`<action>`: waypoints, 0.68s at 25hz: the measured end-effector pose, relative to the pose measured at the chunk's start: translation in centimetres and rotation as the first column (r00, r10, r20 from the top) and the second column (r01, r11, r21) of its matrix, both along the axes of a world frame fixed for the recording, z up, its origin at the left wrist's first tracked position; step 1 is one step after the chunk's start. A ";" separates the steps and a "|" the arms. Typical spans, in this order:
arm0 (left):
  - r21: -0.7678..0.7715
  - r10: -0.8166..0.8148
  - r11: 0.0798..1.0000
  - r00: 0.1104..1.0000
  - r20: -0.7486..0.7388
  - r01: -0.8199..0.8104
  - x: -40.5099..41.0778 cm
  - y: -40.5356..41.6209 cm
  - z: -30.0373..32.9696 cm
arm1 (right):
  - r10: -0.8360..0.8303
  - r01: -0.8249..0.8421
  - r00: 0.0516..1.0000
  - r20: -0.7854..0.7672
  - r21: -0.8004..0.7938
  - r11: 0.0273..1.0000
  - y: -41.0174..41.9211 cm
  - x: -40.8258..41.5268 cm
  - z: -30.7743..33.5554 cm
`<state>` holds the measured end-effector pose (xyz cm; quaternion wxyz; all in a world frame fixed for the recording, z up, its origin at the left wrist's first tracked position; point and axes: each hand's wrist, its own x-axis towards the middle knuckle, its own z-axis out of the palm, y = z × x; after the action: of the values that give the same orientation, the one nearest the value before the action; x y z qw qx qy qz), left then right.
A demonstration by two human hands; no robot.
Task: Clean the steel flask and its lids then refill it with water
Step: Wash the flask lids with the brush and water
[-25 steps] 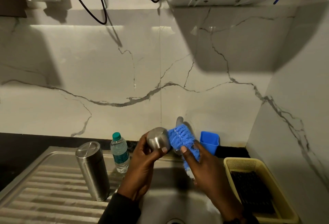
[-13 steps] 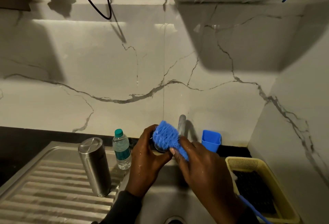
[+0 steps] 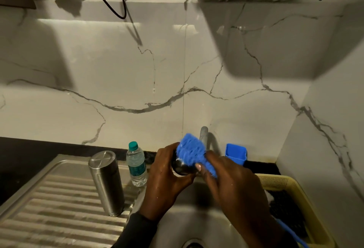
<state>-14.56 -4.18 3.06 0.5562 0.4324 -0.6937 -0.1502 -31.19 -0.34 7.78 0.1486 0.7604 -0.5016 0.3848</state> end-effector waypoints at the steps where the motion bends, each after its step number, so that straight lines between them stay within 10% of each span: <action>1: -0.024 0.009 1.000 0.999 0.037 -0.008 0.0 -0.1 0.1 | 0.031 -0.033 0.997 -0.076 -0.023 0.999 0.0 -0.1 0.2; 4: -0.022 -0.007 1.000 0.999 0.048 0.008 0.0 -0.3 0.6 | 0.009 0.004 0.990 -0.138 0.089 0.996 -0.8 -0.3 2.6; 9: 0.050 -0.112 0.991 0.981 -0.159 0.122 0.3 0.6 1.1 | 0.046 -0.267 0.942 0.332 0.662 0.700 -2.9 -2.6 5.7; 17: 0.096 -0.117 0.957 0.669 -0.734 0.274 -3.1 1.1 1.9 | -0.091 -0.523 0.659 0.747 0.542 0.657 0.5 -0.4 3.9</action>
<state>-17.63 -3.09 4.95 0.7181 0.3143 -0.4431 -0.4351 -31.61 0.20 11.67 -0.4232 0.5987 -0.5214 0.4365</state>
